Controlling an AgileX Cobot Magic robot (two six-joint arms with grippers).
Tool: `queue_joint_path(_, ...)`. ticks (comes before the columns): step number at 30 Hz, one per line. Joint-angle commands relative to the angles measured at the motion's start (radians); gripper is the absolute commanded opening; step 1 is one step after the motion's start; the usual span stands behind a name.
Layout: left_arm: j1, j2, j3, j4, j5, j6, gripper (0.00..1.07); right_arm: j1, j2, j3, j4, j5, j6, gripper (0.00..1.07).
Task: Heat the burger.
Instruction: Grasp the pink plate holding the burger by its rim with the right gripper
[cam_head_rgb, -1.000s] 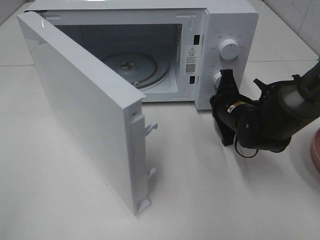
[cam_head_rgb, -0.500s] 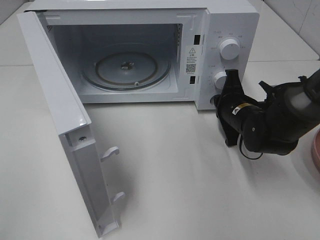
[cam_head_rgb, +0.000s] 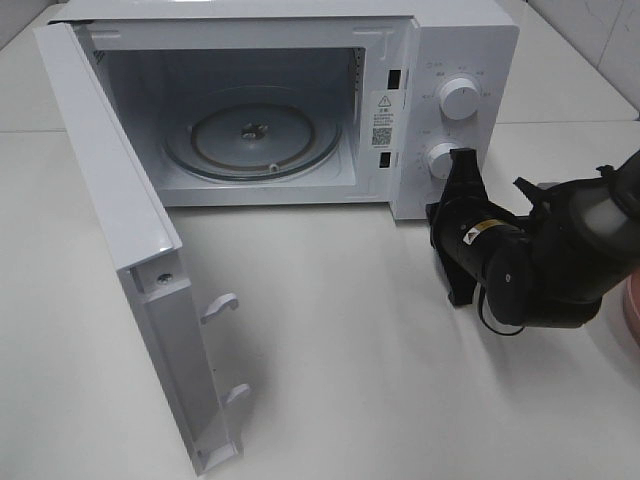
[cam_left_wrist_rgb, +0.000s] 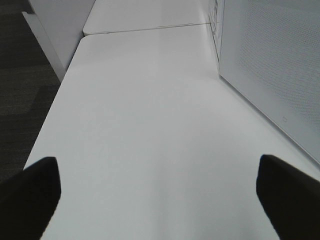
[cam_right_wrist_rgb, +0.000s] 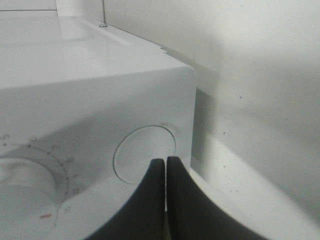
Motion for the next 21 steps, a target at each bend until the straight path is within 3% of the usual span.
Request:
queue_joint_path(1,-0.004,-0.02,0.001,0.0,-0.005,-0.003,1.0,0.011,-0.023,0.017,0.003,-0.021,0.004,0.0)
queue_joint_path(7,-0.004,-0.02,0.001,0.0,-0.005,-0.002,1.0,0.013,-0.084,0.075,0.004,-0.031,-0.048,0.0)
queue_joint_path(17,-0.004,-0.02,0.001,0.0,-0.005,-0.002,1.0,0.036,-0.268,0.256,0.051,-0.005,-0.302,0.01)
queue_joint_path(21,-0.004,-0.02,0.001,0.0,-0.005,-0.002,1.0,0.036,-0.432,0.318,0.041,0.159,-0.531,0.01)
